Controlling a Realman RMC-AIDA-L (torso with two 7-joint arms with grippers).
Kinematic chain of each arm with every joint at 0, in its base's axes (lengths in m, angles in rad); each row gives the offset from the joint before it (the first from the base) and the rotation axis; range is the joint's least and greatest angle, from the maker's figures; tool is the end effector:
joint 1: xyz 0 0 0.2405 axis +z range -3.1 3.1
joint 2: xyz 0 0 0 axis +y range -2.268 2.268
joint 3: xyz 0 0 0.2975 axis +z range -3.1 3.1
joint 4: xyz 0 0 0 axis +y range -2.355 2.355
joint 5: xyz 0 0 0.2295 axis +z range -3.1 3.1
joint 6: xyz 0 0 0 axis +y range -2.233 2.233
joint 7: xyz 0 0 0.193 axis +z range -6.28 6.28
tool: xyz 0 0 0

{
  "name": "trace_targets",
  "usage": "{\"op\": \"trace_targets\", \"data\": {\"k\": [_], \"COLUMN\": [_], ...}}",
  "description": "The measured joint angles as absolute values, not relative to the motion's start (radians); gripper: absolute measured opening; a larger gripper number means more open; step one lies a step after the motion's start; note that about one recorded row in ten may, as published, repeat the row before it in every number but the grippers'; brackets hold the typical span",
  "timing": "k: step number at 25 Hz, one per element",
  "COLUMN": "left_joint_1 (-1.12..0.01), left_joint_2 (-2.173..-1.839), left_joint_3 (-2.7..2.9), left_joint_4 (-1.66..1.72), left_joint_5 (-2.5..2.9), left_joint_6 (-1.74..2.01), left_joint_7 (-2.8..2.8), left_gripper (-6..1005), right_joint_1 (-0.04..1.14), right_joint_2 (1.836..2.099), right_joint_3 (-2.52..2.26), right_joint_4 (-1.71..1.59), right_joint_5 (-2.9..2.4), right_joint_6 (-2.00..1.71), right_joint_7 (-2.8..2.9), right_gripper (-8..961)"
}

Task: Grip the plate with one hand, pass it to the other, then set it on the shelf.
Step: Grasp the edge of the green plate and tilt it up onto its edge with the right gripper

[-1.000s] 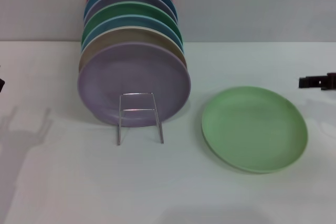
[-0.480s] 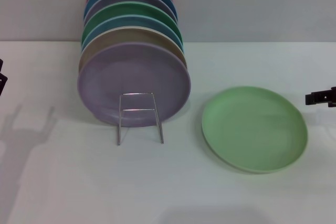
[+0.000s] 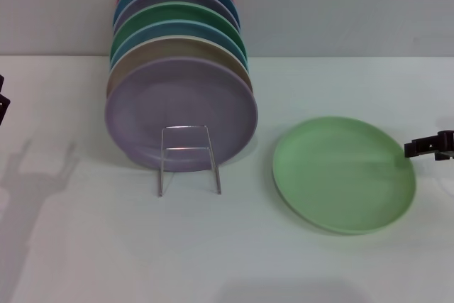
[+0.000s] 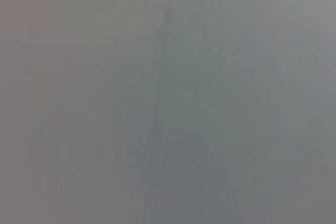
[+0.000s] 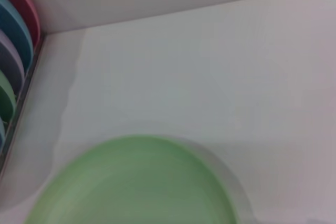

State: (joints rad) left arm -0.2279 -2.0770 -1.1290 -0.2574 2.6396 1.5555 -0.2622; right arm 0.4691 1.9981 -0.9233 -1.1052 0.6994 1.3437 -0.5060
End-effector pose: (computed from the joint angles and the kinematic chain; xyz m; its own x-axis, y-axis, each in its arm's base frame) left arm -0.3485 0.3283 -0.0017 0.5502 -0.3532 0.7566 0.7513 -0.1861 -0.6332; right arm 0.3520 0.4206 0.0237 0.2970 -0.8813 -0.3677 -0.9113 -0.1465 -0.3848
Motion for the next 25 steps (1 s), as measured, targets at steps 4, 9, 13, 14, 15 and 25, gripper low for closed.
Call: {"op": "trace_targets", "data": {"k": [4, 9, 13, 14, 15, 25], "left_joint_1": [-0.226, -0.223, -0.223, -0.224, -0.225, -0.227], "left_joint_2": [-2.077, -2.077, -2.075, -2.074, -2.074, -2.074], "left_joint_3": [-1.129, -1.129, -1.130, -1.130, -1.131, -1.129], "left_joint_4": [-0.258, -0.259, -0.259, -0.259, -0.259, -0.259], "left_joint_5": [2.639, 2.638, 2.637, 2.637, 2.637, 2.637], "left_joint_6": [1.556, 1.560, 1.563, 1.563, 1.563, 1.564], "left_joint_7": [-0.262, -0.272, -0.294, -0.299, -0.301, -0.301], "left_gripper": [807, 807, 806, 806, 806, 806], "right_joint_1": [0.488, 0.501, 0.506, 0.509, 0.512, 0.540], "right_joint_2": [1.998, 1.997, 1.995, 1.994, 1.993, 1.956], "right_joint_3": [-0.923, -0.923, -0.923, -0.923, -0.923, -0.923], "right_joint_4": [-1.075, -1.042, -1.038, -1.038, -1.037, -1.041], "right_joint_5": [0.676, 0.671, 0.663, 0.661, 0.660, 0.652], "right_joint_6": [1.337, 1.325, 1.324, 1.328, 1.331, 1.385], "right_joint_7": [-0.507, -0.508, -0.507, -0.505, -0.503, -0.480], "right_gripper": [683, 682, 683, 683, 683, 683]}}
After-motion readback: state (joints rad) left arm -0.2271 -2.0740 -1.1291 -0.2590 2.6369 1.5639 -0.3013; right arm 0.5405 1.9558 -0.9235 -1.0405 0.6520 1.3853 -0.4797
